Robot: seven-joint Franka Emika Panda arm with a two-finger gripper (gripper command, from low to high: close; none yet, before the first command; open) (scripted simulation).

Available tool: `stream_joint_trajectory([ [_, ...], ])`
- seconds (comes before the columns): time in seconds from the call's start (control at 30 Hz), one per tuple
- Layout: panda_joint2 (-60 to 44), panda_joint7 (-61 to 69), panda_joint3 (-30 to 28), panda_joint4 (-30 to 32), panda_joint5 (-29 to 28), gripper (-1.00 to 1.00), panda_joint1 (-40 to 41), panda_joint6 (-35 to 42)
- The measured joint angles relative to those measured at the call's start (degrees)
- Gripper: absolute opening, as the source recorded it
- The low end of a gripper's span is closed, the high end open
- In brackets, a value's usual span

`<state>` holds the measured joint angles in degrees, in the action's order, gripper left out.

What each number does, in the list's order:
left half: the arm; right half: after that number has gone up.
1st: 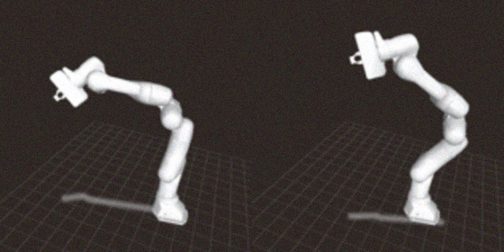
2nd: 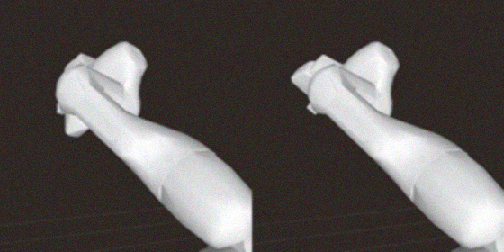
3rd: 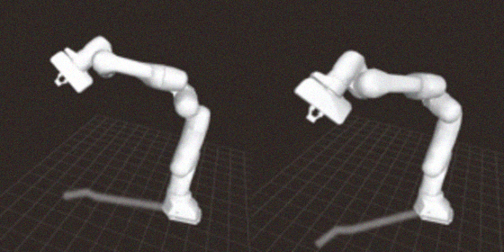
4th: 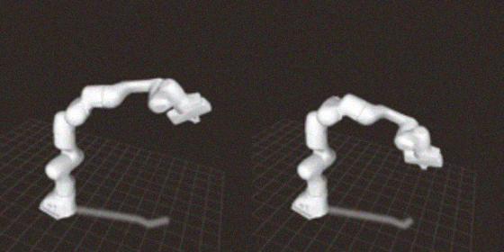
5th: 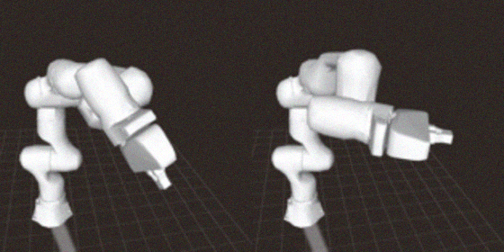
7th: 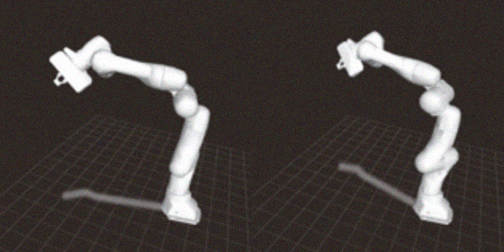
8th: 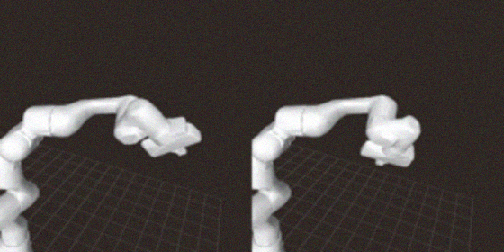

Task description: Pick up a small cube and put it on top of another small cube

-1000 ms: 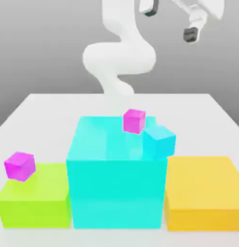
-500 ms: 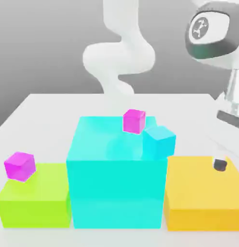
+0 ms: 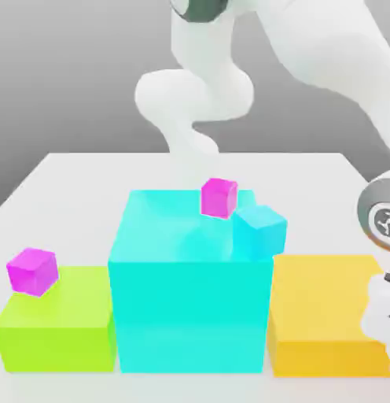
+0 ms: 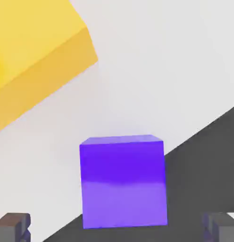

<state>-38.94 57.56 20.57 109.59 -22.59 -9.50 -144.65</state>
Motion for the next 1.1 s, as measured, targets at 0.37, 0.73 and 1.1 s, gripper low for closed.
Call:
stream_joint_trajectory([
  [0.37,4.1,1.3,2.0,1.0,1.9,-1.00,1.5,3.0],
  [0.73,14.8,-23.8,-8.3,7.0,5.3,-1.00,5.3,4.6],
  [1.1,25.1,-56.6,-22.5,16.1,5.7,-1.00,8.7,8.2],
])
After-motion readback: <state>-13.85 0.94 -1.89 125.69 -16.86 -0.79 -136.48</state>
